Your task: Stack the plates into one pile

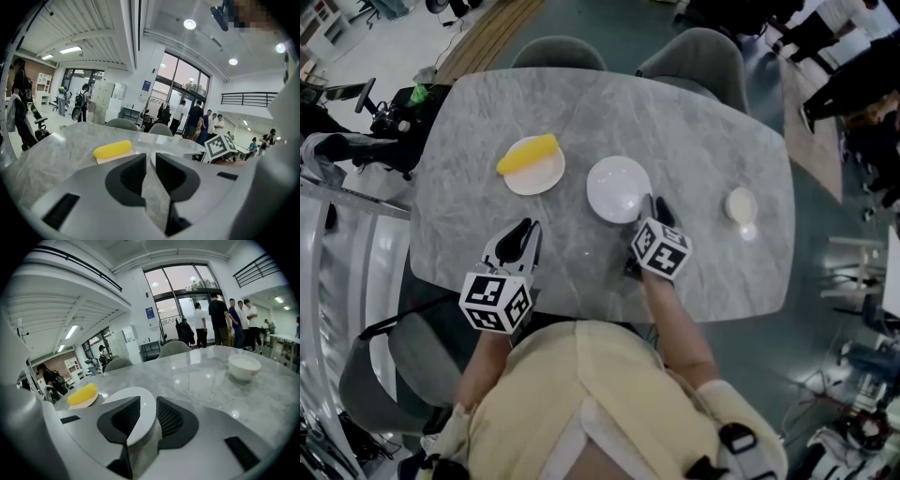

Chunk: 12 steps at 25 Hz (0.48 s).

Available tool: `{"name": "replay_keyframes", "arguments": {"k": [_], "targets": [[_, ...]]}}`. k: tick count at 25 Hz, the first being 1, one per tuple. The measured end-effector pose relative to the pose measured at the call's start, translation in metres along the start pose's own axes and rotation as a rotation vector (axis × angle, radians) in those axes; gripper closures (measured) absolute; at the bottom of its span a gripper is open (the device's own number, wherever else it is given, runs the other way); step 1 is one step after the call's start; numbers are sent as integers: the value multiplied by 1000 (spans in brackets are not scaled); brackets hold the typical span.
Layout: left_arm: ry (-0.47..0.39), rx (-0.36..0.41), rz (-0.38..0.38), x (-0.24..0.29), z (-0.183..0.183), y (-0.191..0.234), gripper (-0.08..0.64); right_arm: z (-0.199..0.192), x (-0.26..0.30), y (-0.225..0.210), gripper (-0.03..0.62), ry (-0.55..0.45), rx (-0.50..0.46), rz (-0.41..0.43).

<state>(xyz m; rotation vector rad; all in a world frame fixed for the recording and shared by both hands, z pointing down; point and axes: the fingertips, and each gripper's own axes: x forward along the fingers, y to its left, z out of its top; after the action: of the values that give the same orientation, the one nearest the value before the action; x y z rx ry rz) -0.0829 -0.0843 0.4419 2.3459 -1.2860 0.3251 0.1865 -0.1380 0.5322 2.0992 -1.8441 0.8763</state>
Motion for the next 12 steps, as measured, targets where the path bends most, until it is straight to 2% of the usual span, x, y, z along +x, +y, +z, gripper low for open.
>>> {"name": "replay_keyframes", "arguments": {"k": [6, 12], "targets": [[-5, 11, -17, 5, 7, 0, 503, 8, -27, 18, 505, -15, -64, 87], [-24, 27, -49, 10, 17, -5, 503, 11, -54, 33, 506, 0, -71, 181]]}}
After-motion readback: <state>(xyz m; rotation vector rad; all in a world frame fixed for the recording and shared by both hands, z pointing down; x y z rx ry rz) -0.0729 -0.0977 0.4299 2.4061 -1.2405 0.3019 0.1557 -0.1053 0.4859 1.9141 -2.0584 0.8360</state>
